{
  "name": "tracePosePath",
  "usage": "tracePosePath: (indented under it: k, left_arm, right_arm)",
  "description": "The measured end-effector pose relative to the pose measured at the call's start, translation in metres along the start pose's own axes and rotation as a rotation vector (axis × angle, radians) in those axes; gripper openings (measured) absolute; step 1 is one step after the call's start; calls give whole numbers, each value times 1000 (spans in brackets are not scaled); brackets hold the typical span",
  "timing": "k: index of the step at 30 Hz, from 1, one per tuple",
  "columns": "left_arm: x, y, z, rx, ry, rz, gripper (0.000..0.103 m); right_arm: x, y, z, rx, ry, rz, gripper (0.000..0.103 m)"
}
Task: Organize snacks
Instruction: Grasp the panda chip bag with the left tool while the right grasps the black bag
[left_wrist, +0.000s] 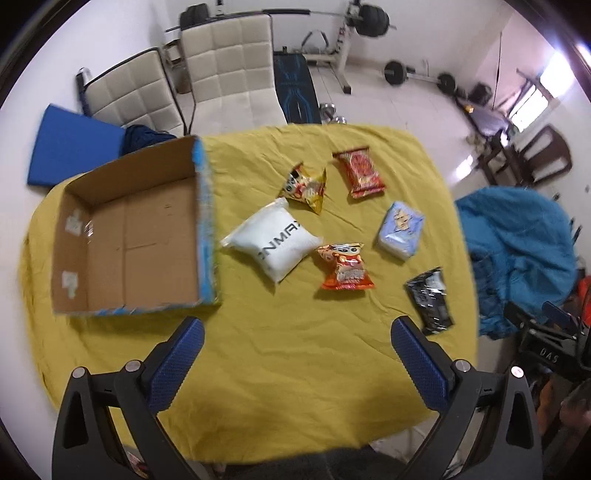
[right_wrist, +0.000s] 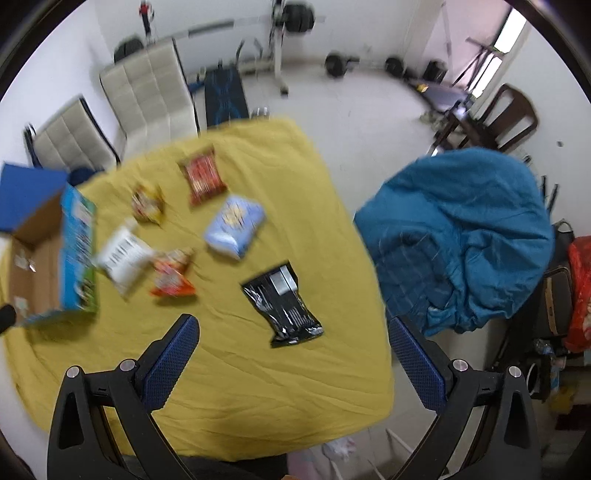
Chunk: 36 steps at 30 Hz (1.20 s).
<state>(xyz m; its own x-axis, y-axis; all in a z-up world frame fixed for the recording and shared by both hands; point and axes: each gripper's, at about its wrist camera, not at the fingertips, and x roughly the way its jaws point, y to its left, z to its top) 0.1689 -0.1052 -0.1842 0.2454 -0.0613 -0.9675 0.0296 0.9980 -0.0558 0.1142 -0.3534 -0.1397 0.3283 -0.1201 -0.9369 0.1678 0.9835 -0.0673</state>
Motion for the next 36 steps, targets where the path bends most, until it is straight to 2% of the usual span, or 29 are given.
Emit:
tracePosePath:
  k: [5,6,9,12,13,16,19,21,24,25,27,28,31,36]
  left_arm:
    - [87,-31,16,75,117,1,102]
    - [107,-36,19,77,158,-19,101]
    - [150,-45,30,59,253,-54,98]
    - [181,-49,45,21,312,-91,98]
    - [189,-51,49,13,332,-100,98]
    - [207,-54,57,23,372,-64,97]
    - [224,-55,63,34,413,-27,80]
    - [231,-56,64,40,429,-28,65]
    - [237,-57,63,53,432,-13,52]
    - [238,-57,61,55,432,-10,50]
    - [237,-54,53,45,438,-13,40]
    - [236,-54,48,51,436,-7,40]
    - [228,-52,29,74,418,28,38]
    - [223,-43,-5,74,419,32,38]
  right_arm:
    - [117,-16,-3,-64,171,9,103]
    - [138,-15,-4,-72,197,16,99]
    - [202,-10,-12,-93,291,19,98]
    - [249,-13,-18,-86,362,35,98]
    - [258,-12,-18,-88,374,39,98]
    - [281,-16,-19,-68,410,66,98]
    - [297,-21,-17,-35,444,105,92]
    - [304,-22,-15,-20,462,128,88]
    - [318,-23,-13,-13,485,152,88]
    - [323,-23,-12,-9,498,171,87]
    - [328,-22,-13,-5,522,186,82]
    - [330,-22,-12,-5,528,181,77]
    - [334,-27,-15,3,538,173,72]
    - [330,-32,-24,36,579,213,74]
